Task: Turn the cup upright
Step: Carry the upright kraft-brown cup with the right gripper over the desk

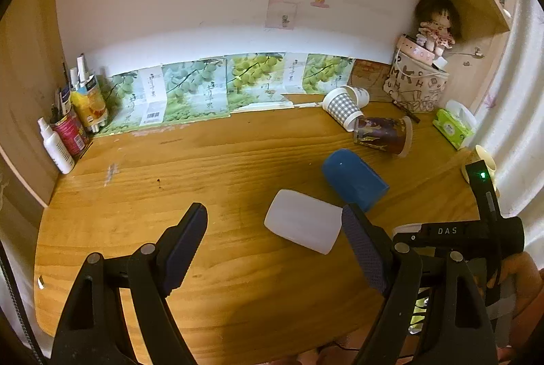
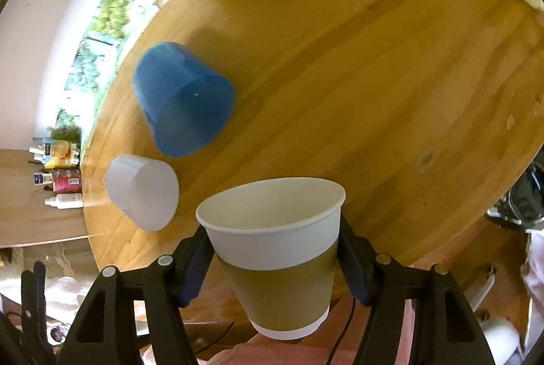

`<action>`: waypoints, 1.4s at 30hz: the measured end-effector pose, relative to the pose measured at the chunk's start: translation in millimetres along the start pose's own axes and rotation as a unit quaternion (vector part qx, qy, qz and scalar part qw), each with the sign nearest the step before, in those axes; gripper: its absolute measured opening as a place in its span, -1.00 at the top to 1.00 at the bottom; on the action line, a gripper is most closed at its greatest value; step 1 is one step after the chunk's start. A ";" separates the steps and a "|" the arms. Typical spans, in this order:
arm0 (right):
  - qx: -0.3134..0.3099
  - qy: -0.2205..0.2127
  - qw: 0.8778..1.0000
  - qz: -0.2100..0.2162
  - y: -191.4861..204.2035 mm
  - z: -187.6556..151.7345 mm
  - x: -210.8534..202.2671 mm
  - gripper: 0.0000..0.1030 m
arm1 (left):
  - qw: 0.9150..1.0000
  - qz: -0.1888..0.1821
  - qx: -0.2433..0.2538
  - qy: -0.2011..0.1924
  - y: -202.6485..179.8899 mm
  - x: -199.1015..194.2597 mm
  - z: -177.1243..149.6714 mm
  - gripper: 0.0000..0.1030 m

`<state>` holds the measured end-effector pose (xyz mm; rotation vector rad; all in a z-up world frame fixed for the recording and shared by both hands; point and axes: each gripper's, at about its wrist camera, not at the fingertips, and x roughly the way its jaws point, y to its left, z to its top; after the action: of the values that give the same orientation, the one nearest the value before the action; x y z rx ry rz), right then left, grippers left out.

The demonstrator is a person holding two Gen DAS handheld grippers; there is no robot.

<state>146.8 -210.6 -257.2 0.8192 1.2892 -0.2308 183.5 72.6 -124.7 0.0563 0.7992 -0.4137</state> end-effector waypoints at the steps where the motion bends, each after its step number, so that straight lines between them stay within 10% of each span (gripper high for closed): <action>1: -0.009 -0.013 1.000 0.002 3.6 -1.9 -3.2 -0.30 | 1.000 -0.003 0.001 -0.001 0.3 -0.1 0.7 -0.63; 12: -0.101 -0.158 0.982 -0.011 24.7 -22.8 -20.0 -0.29 | 0.999 -0.022 0.022 -0.018 0.6 -3.9 5.1 -0.63; 22: -0.174 -0.305 0.936 -0.027 22.2 -46.6 -22.6 -0.29 | 0.999 -0.012 0.024 -0.020 8.2 -5.8 4.7 -0.63; 42: -0.222 -0.441 0.867 -0.069 38.0 -67.2 3.6 -0.29 | 0.999 0.009 0.047 -0.006 11.6 -9.6 -6.4 -0.63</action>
<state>119.1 -139.1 -248.1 0.1532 0.4834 -0.3529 177.6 87.8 -123.6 0.1479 0.7668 -0.4341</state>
